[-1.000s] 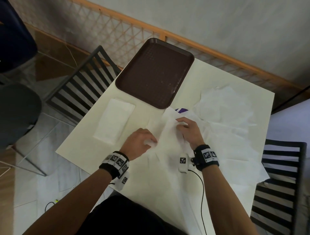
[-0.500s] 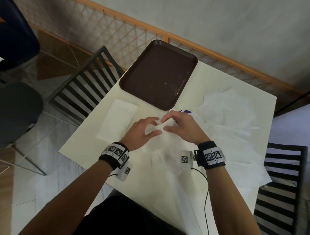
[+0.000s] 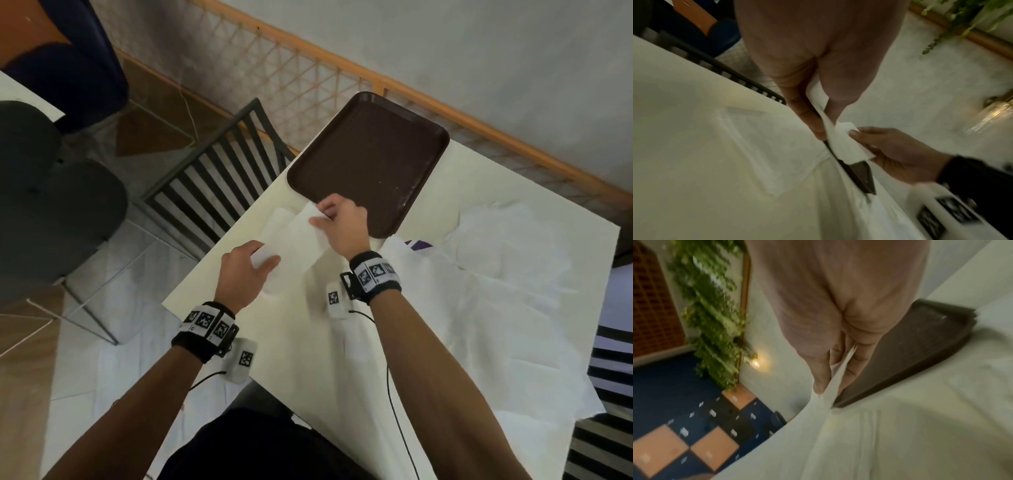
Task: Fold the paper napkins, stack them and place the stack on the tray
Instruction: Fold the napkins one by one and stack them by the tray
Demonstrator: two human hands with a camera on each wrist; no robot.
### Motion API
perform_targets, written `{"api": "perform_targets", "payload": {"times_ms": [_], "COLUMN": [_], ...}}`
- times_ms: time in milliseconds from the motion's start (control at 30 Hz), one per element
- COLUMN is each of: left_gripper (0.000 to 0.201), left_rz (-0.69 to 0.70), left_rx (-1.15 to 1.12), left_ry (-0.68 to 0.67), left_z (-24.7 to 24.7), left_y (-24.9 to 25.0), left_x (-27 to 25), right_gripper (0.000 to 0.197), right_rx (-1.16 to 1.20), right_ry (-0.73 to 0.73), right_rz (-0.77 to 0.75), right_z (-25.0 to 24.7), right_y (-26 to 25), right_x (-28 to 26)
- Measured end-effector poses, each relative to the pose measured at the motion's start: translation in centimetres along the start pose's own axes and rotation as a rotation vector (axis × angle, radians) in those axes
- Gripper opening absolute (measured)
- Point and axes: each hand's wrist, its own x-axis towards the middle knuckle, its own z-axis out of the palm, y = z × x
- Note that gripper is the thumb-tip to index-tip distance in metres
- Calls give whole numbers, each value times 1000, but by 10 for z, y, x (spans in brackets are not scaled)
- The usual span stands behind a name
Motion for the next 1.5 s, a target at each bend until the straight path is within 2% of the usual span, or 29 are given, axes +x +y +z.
{"api": "perform_targets", "payload": {"times_ms": [100,233,367,433,533,567,633,733,800,900,967,1067,1167,1233,1267,1300,1400,1433,1500], "left_gripper": [50,51,47,52,69,70,59,34,26,26,35,64,82,94,104,116,143,144,125], "left_rz": [-120,-221,-226,-149,17,55,146,277,330,357,359,309,304,295,300,303,200,165,186], "left_rx": [87,51,96,167,369,377,310,181,125,145,166,236,387,403,363,276,-121,-214,-299], "left_ry": [-8,-43,-53,-7,125,158,159,33,-87,-235,-280,-361,-372,-344,-326,-309,-379,-445,-549], "left_z": [0,8,13,14,16,17,23,39,53,80,100,128,144,147,146,143,121,109,85], "left_y": [-9,-16,-23,-18,-12,-8,2,18,28,41,52,70,82,85,86,88,101,110,125], "left_x": [4,8,7,3,-5,-7,-11,-19,-24,-30,-33,-36,-37,-38,-37,-36,-28,-27,-23], "right_gripper": [20,19,20,29,33,30,25,28,46,84,87,72,53,31,20,19,28,26,21], "right_rx": [-109,-221,-387,-402,-315,-285,-265,-385,-559,-802,-831,-815,-588,-473,-400,-336,-228,-195,-116], "right_ry": [-76,-105,-89,-36,81,107,137,128,95,-8,-27,35,74,34,-11,-76,-249,-265,-252], "right_rz": [-10,-43,-101,-124,-143,-142,-119,0,173,394,418,343,344,253,173,96,-87,-127,-178], "right_z": [34,62,80,79,58,46,14,-40,-75,-112,-121,-124,-127,-131,-134,-139,-158,-166,-180], "right_y": [-8,-12,-12,-14,-19,-18,-7,32,66,109,127,139,144,142,136,125,80,66,46], "right_x": [27,45,38,28,7,-2,-20,-49,-70,-94,-105,-114,-119,-124,-127,-132,-144,-147,-150]}}
